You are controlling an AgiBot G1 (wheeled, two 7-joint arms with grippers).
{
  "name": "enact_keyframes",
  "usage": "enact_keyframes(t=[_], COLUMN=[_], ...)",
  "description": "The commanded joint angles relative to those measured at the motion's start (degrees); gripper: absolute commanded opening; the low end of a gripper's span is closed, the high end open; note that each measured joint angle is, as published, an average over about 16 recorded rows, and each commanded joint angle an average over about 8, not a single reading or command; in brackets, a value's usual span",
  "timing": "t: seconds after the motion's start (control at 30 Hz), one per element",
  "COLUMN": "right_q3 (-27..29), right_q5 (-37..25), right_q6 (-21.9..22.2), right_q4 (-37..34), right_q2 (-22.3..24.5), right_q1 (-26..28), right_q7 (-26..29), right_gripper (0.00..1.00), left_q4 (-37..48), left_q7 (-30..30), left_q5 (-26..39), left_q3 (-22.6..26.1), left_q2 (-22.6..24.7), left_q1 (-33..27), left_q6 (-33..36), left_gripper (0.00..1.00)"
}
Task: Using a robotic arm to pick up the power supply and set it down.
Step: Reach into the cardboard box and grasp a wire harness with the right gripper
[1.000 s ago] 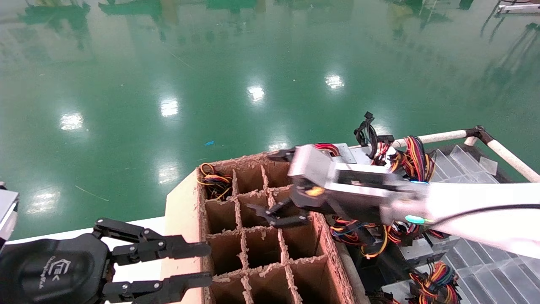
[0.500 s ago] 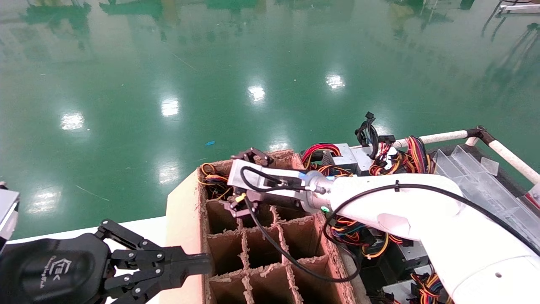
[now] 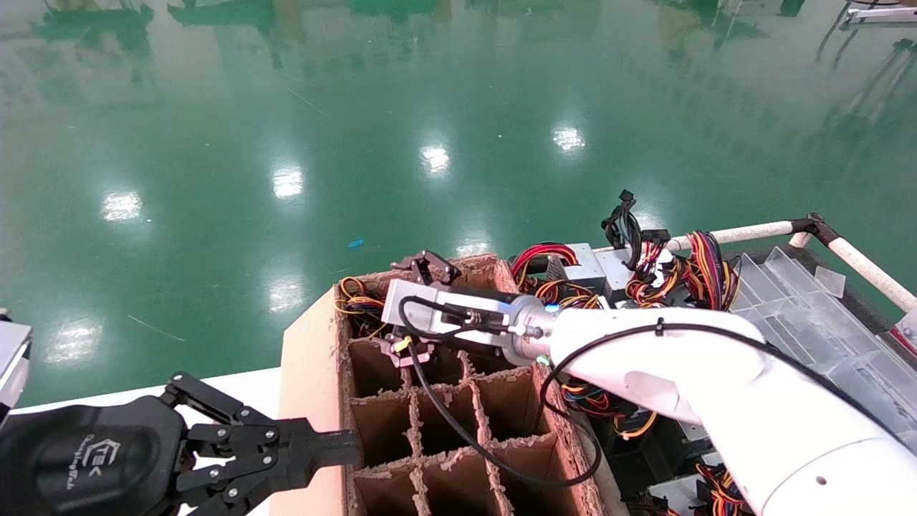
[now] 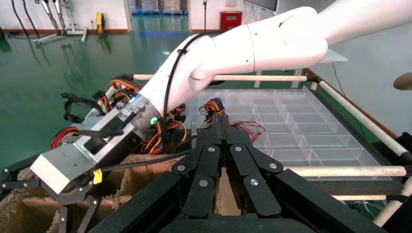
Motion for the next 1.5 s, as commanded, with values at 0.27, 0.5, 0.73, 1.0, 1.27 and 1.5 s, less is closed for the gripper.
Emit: enact_keyframes(t=[0.27, 0.5, 0.73, 1.0, 1.27, 1.5], right_q3=[-7.0, -13.5, -18.6, -22.8, -26.3, -28.5], right_q5=[7.8, 12.0, 15.3, 19.1, 22.1, 24.5], right_q6=[6.4, 10.0, 12.7, 14.6, 15.4, 15.4], right_q4=[1.8, 1.9, 2.5, 2.9, 2.4, 2.1], right_q2=[-0.1, -0.1, -0.1, 0.0, 0.0, 0.1], right_q1=[-0.4, 0.4, 1.5, 2.2, 2.9, 3.0], right_q7=[-3.8, -4.2, -4.3, -4.8, -4.6, -4.4], right_gripper=[0.57, 0.18, 0.00, 0.00, 0.00, 0.00], left_q4=[0.0, 0.0, 0.0, 0.0, 0.0, 0.0], left_q7=[0.0, 0.0, 0.0, 0.1, 0.1, 0.1], left_q5=[0.0, 0.0, -0.1, -0.1, -0.1, -0.1], left_q3=[0.0, 0.1, 0.1, 0.1, 0.2, 0.2], left_q2=[0.0, 0.0, 0.0, -0.1, -0.1, -0.1], left_q1=[0.0, 0.0, 0.0, 0.0, 0.0, 0.0], left_q6=[0.0, 0.0, 0.0, -0.1, -0.1, -0.1], left_gripper=[0.02, 0.37, 0.99, 1.00, 1.00, 1.00])
